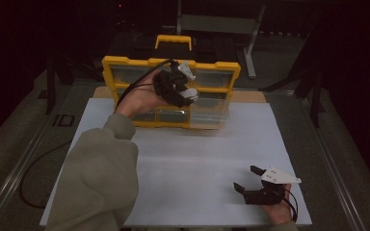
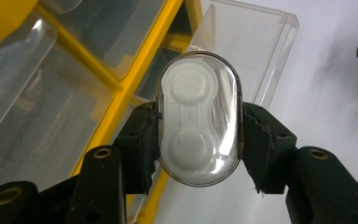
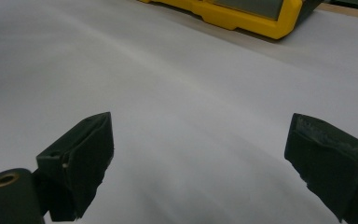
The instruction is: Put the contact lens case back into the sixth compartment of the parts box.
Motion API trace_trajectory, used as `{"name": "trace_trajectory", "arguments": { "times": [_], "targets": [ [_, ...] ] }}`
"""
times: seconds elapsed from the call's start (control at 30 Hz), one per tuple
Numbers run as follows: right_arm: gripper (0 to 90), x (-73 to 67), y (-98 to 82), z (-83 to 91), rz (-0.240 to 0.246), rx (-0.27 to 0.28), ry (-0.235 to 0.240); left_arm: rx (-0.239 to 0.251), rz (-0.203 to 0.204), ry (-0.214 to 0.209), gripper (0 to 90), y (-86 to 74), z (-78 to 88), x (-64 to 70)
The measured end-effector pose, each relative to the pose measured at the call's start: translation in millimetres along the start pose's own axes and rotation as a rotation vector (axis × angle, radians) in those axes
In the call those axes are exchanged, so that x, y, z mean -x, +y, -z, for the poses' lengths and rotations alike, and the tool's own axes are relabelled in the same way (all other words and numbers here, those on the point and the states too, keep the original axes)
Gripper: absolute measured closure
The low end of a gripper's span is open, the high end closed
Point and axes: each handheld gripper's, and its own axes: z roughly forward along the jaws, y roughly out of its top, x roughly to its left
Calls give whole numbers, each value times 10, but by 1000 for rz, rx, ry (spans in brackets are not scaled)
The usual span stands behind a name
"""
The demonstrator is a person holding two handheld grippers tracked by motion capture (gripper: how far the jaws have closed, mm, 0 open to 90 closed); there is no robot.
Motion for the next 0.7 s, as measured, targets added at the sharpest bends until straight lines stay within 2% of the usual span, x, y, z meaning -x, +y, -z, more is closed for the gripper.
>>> {"name": "trace_trajectory", "arguments": {
  "times": [0.33, 0.7],
  "targets": [
    [81, 5, -1, 3, 1, 4, 1, -9, -17, -16, 491, 126, -145, 58],
    [81, 5, -3, -1, 2, -1, 4, -21, -4, -33, 490, 175, -326, 75]
  ]
}}
